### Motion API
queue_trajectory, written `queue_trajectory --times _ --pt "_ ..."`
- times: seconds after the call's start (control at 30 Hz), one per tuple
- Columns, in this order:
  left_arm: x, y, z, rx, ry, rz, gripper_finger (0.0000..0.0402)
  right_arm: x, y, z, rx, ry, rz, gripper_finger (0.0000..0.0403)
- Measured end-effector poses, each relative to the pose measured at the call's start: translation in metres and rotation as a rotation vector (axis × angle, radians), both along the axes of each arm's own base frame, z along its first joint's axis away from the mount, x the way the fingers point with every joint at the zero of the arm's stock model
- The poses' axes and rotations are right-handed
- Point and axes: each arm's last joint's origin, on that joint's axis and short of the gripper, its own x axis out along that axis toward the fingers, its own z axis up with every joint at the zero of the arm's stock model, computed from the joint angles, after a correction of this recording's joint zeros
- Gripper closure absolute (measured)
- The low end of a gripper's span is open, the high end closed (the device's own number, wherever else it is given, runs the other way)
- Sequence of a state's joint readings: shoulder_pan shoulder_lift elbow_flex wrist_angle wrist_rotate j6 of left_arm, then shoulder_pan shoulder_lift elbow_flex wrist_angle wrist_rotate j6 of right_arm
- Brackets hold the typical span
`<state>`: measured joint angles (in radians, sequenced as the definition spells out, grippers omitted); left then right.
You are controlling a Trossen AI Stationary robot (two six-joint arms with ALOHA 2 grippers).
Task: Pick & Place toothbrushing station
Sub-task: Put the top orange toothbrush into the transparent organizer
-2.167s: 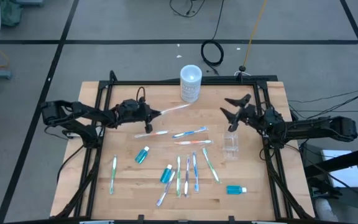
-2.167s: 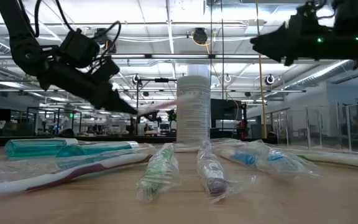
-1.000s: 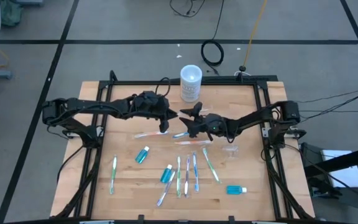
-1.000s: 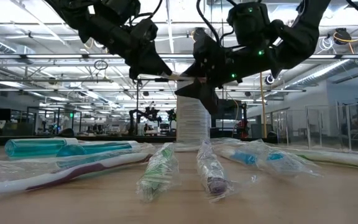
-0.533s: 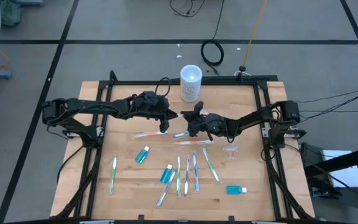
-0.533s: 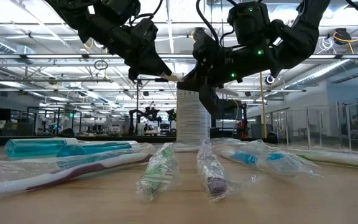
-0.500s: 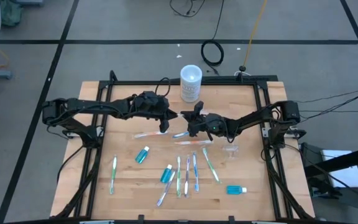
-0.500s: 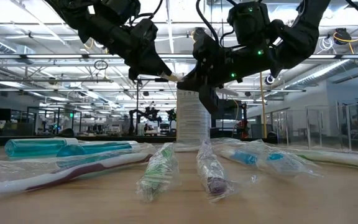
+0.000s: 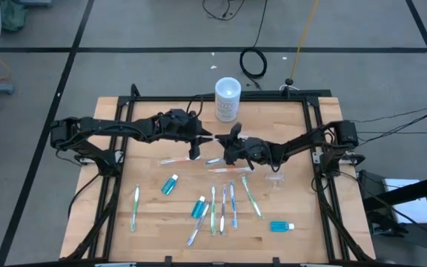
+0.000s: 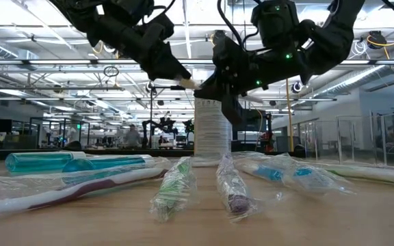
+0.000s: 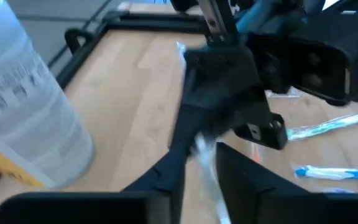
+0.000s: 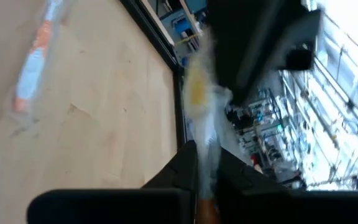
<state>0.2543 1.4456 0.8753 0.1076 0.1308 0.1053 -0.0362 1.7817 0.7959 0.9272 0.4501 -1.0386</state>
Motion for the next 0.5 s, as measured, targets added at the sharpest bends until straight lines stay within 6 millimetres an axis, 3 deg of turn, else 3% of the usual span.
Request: queue_trajectory --times 0.2,0.37,0.5 --pt "0.001 -0.003 0.001 0.063 -0.005 0.002 0.0228 -0.002 0.000 0.000 -0.020 0.005 -0.117 0.0393" --pt "-0.001 -0.002 0.004 0.151 0.017 0.180 0.0201 -0.004 0.002 0.000 -0.041 0.024 -0.238 0.0388" --pt "-0.009 -0.003 0.013 0.252 0.040 0.373 0.0199 -0.010 0.003 0.012 -0.049 -0.022 -0.378 0.0393"
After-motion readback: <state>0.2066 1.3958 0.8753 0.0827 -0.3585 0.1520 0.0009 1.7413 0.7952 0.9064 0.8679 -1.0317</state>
